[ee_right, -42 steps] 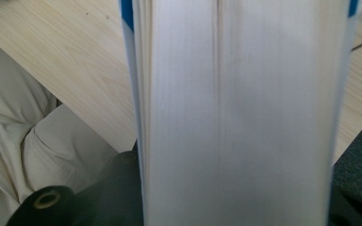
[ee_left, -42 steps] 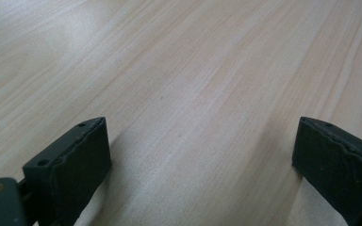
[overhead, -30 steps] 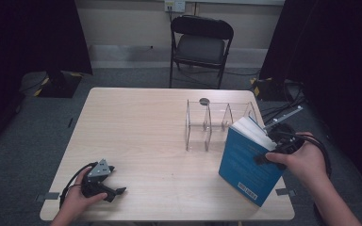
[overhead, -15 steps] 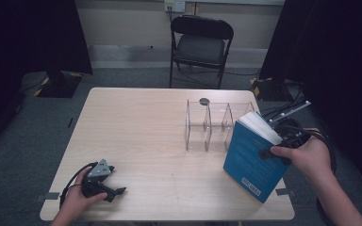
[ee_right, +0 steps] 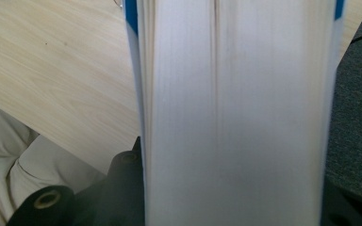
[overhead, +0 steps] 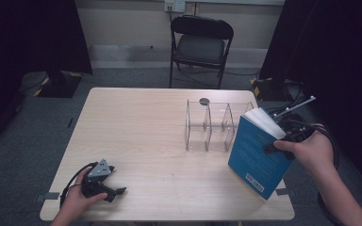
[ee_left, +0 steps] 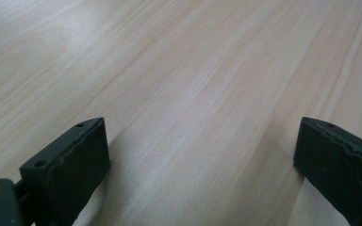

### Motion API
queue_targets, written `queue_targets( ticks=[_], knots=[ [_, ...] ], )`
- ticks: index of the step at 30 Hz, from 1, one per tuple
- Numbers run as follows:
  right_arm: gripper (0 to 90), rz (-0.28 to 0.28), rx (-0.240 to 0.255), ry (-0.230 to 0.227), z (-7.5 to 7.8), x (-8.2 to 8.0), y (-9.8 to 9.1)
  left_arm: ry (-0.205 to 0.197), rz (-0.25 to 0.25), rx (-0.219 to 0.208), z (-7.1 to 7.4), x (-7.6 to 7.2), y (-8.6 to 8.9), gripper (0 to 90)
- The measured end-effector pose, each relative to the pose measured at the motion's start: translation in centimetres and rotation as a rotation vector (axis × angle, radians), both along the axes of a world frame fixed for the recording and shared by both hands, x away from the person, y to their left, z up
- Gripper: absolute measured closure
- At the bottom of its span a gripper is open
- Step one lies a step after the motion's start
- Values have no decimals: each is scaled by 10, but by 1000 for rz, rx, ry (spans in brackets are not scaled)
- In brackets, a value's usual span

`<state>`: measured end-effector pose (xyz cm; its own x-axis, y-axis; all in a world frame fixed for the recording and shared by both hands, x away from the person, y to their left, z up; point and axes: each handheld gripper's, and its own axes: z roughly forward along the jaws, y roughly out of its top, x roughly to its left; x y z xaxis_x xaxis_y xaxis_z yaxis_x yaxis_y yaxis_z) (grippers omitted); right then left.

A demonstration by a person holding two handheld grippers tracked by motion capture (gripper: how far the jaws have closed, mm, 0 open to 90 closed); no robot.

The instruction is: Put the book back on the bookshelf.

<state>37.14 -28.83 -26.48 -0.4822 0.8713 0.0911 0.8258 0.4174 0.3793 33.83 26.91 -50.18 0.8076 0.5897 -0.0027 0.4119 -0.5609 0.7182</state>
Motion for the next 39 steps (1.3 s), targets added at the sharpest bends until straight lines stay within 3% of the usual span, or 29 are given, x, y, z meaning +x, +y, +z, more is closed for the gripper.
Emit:
queue_targets(
  ticks=[16, 20, 25, 39],
  knots=[
    [615, -86, 3, -12, 2, 14, 0, 3, -1, -1, 0, 0, 0, 33],
    [616, -89, 8, -13, 1, 18, -1, 2, -1, -1, 0, 0, 0, 33],
    [616, -111, -23, -16, 3, 23, 3, 1, -1, 0, 0, 0, 0, 33],
    [615, -148, -11, -27, 2, 36, 6, 1, -1, 0, 0, 0, 0, 33]
  ],
)
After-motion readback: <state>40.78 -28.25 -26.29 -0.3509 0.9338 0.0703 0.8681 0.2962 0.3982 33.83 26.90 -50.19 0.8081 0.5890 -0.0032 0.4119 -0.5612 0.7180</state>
